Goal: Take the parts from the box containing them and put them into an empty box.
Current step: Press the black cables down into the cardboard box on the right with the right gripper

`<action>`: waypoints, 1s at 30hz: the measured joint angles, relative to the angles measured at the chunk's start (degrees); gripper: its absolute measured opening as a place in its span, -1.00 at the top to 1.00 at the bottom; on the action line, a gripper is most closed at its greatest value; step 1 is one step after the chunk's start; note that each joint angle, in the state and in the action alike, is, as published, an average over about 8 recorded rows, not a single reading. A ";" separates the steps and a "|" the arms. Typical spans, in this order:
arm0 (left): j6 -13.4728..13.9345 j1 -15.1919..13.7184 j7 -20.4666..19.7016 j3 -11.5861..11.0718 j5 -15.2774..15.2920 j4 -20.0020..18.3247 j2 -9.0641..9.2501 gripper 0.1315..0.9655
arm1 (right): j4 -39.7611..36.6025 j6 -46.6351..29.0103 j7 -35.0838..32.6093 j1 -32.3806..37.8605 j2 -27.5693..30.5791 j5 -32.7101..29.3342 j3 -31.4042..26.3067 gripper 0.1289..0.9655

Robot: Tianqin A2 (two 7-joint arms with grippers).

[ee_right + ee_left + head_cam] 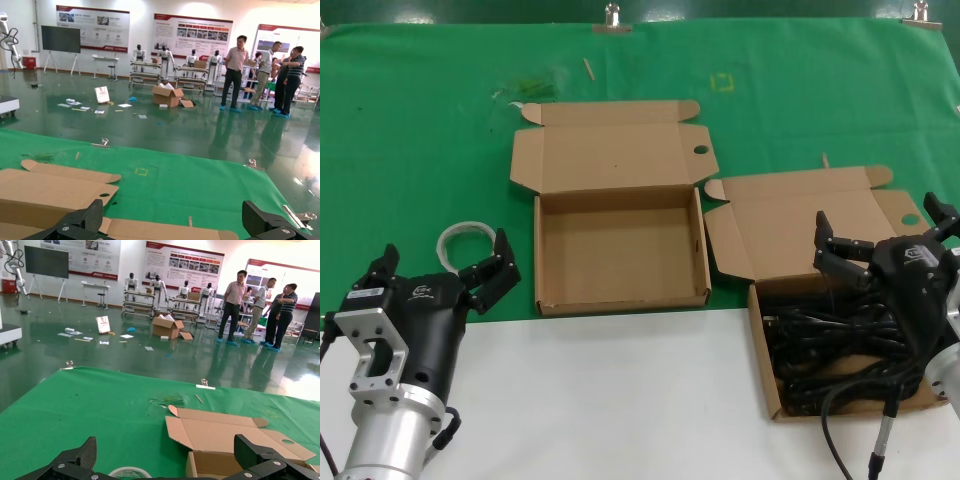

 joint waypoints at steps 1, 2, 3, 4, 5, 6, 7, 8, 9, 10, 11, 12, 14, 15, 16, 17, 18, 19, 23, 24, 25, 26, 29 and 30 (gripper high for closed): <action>0.00 0.00 0.00 0.00 0.00 0.00 0.00 -1.00 | 0.00 0.00 0.00 0.00 0.00 0.00 0.00 -1.00; 0.00 0.00 0.00 0.00 0.00 0.00 0.00 -1.00 | 0.00 0.00 0.00 0.00 0.00 0.00 0.00 -1.00; 0.00 0.00 0.00 0.00 0.00 0.00 0.00 -1.00 | 0.00 0.00 0.00 0.00 0.00 0.00 0.00 -1.00; 0.00 0.00 0.00 0.00 0.00 0.00 0.00 -1.00 | 0.00 0.00 0.00 0.00 0.00 0.00 0.00 -1.00; 0.00 0.00 -0.01 0.00 0.00 0.00 0.00 -1.00 | 0.00 0.00 0.00 0.00 0.00 0.00 0.00 -1.00; 0.00 0.00 -0.02 0.00 0.00 0.00 0.00 -1.00 | 0.00 0.00 0.00 0.00 0.00 0.00 0.00 -1.00; 0.00 0.00 -0.02 0.00 0.00 0.00 0.00 -1.00 | 0.00 0.00 0.00 0.00 0.00 0.00 0.00 -1.00; 0.00 0.00 -0.03 0.00 0.00 0.00 0.00 -1.00 | 0.00 0.00 0.00 0.00 0.00 0.00 0.00 -1.00; 0.00 0.00 -0.03 0.00 0.00 0.00 0.00 -1.00 | 0.00 0.00 0.00 0.00 0.00 0.00 0.00 -1.00; 0.00 0.00 -0.04 0.00 0.00 0.00 0.00 -1.00 | 0.00 0.00 0.00 0.00 0.00 0.00 0.00 -1.00; 0.00 0.00 -0.04 0.00 0.00 0.00 0.00 -1.00 | 0.00 0.00 0.00 0.00 0.00 0.00 0.00 -1.00; 0.00 0.00 -0.04 0.00 0.00 0.00 0.00 -1.00 | 0.00 0.00 0.00 0.00 0.00 0.00 0.00 -1.00; 0.00 0.00 -0.03 0.00 0.00 0.00 0.00 -1.00 | 0.00 0.00 0.00 0.00 0.00 0.00 0.00 -1.00; 0.00 0.00 -0.03 0.00 0.00 0.00 0.00 -1.00 | 0.00 0.00 0.00 0.00 0.00 0.00 0.00 -1.00; 0.00 0.00 -0.02 0.00 0.00 0.00 0.00 -1.00 | 0.00 0.00 0.00 0.00 0.00 0.00 0.00 -1.00; 0.00 0.00 -0.02 0.00 0.00 0.00 0.00 -0.99 | 0.00 0.00 0.00 0.00 0.00 0.00 0.00 -1.00; 0.00 0.00 -0.01 0.00 0.00 0.00 0.00 -0.98 | 0.01 0.00 0.00 0.00 0.00 0.00 0.00 -1.00; 0.00 0.00 -0.01 0.00 0.00 0.00 0.00 -0.96 | 0.05 0.01 0.00 -0.01 0.03 -0.01 -0.03 -1.00; 0.00 0.00 -0.01 0.00 0.00 0.00 0.00 -0.91 | 0.45 0.21 0.15 -0.13 0.46 0.04 -0.49 -1.00; 0.00 0.00 -0.01 0.00 0.00 0.00 0.00 -0.90 | 0.61 0.31 0.25 -0.18 0.68 0.09 -0.72 -1.00; 0.00 0.00 -0.01 0.00 0.00 0.00 0.00 -0.90 | 0.79 0.44 0.37 -0.24 0.96 0.16 -1.00 -1.00; 0.00 0.00 -0.01 0.00 0.00 0.00 0.00 -0.87 | 0.99 0.59 0.51 -0.30 1.30 0.26 -1.33 -1.00; 0.00 0.00 -0.01 0.00 0.00 0.00 0.00 -0.77 | 1.55 1.15 1.06 -0.49 2.59 0.73 -2.52 -1.00; 0.00 0.00 -0.01 0.01 0.00 0.00 0.00 -0.74 | 1.76 1.38 1.26 -0.55 3.14 0.96 -2.99 -1.00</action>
